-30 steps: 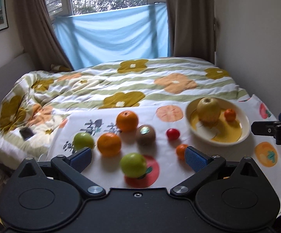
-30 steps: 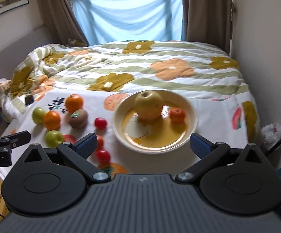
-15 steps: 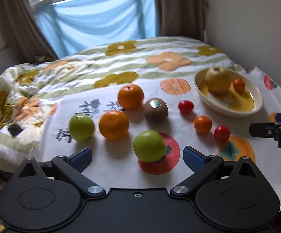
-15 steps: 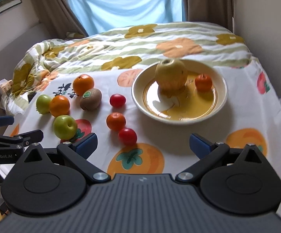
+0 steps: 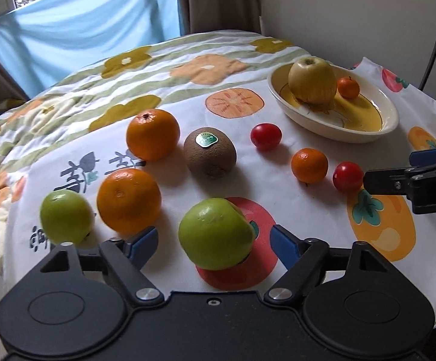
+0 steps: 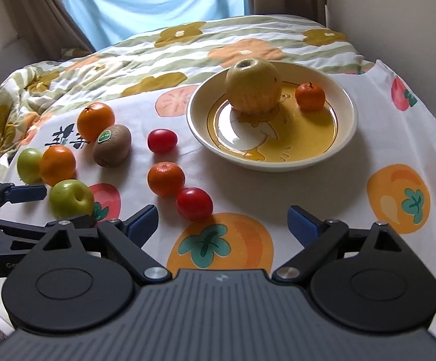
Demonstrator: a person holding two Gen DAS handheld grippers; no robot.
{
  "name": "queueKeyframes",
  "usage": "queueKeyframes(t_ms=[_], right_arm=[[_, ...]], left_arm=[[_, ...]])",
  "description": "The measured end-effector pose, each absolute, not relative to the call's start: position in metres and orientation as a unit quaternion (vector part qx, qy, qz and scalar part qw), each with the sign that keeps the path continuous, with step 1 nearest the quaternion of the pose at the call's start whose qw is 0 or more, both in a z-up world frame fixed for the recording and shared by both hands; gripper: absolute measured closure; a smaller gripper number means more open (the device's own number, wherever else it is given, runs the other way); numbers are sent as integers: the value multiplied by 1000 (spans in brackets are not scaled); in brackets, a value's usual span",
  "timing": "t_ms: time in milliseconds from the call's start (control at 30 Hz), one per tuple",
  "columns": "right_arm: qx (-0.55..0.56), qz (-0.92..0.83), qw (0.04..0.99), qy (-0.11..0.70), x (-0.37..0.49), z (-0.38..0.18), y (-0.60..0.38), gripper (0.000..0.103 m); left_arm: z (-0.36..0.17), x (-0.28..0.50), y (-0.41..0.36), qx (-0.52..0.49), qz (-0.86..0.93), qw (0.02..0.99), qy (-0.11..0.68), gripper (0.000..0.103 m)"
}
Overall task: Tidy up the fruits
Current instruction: 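Move the left gripper to the green apple and grasp it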
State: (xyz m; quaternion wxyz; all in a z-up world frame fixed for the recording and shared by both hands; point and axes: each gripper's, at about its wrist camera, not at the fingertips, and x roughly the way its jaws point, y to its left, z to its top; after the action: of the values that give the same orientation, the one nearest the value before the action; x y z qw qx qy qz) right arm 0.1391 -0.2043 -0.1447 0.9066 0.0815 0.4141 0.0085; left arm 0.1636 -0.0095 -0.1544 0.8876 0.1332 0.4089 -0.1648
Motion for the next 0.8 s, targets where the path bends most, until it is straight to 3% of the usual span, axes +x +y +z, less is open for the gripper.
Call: queueKeyframes(t_ms=[133, 333, 500, 800], right_arm=[[70, 2, 905, 420, 142, -149, -196, 2], [68, 3, 900, 431, 147, -154, -188, 18], [57, 5, 900, 433, 150, -157, -185, 18], [39, 20, 899, 437, 160, -165, -178, 29]], left_arm=[[-161, 170, -8, 133, -180, 880, 419, 43], [-160, 170, -4, 128, -192, 878, 420, 43], [-161, 169, -2, 125, -195, 877, 420, 43], [-161, 165, -1, 119, -187, 879, 423, 43]])
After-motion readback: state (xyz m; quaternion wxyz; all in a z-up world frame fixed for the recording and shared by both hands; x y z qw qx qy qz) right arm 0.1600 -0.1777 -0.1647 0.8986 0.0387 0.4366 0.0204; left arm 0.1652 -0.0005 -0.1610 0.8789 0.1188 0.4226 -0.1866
